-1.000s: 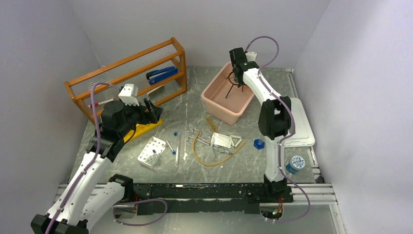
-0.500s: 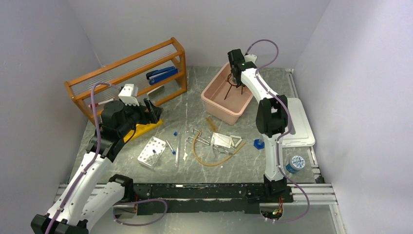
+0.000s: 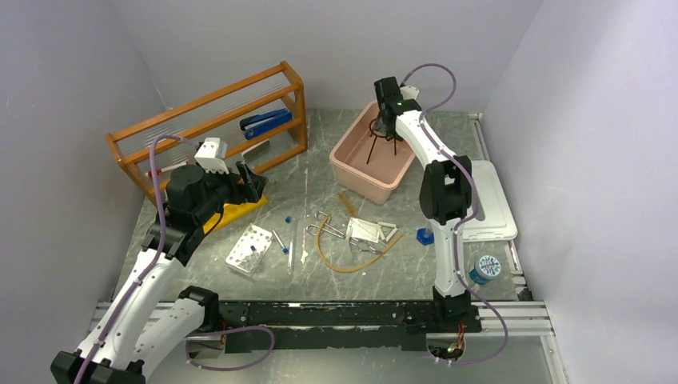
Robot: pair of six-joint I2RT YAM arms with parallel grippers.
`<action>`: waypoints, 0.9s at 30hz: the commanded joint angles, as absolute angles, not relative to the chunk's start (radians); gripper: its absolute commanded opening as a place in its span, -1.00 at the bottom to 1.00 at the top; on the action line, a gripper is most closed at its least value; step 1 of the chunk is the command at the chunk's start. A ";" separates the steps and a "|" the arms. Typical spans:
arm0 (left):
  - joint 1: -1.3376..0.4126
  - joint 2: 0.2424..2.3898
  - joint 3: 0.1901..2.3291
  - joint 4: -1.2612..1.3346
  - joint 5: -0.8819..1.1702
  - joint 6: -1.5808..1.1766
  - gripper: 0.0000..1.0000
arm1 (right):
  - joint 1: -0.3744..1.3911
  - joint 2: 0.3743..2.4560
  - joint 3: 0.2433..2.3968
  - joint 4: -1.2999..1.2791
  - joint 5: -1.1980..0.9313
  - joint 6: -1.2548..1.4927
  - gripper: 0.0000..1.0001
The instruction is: Organize the chemistry lab equipment
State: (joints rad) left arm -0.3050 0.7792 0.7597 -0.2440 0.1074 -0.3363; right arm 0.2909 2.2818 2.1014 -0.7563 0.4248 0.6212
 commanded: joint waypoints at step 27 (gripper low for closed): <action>-0.363 0.749 0.763 -0.213 0.142 -0.304 0.92 | 0.296 1.175 1.166 -0.790 0.623 0.627 0.37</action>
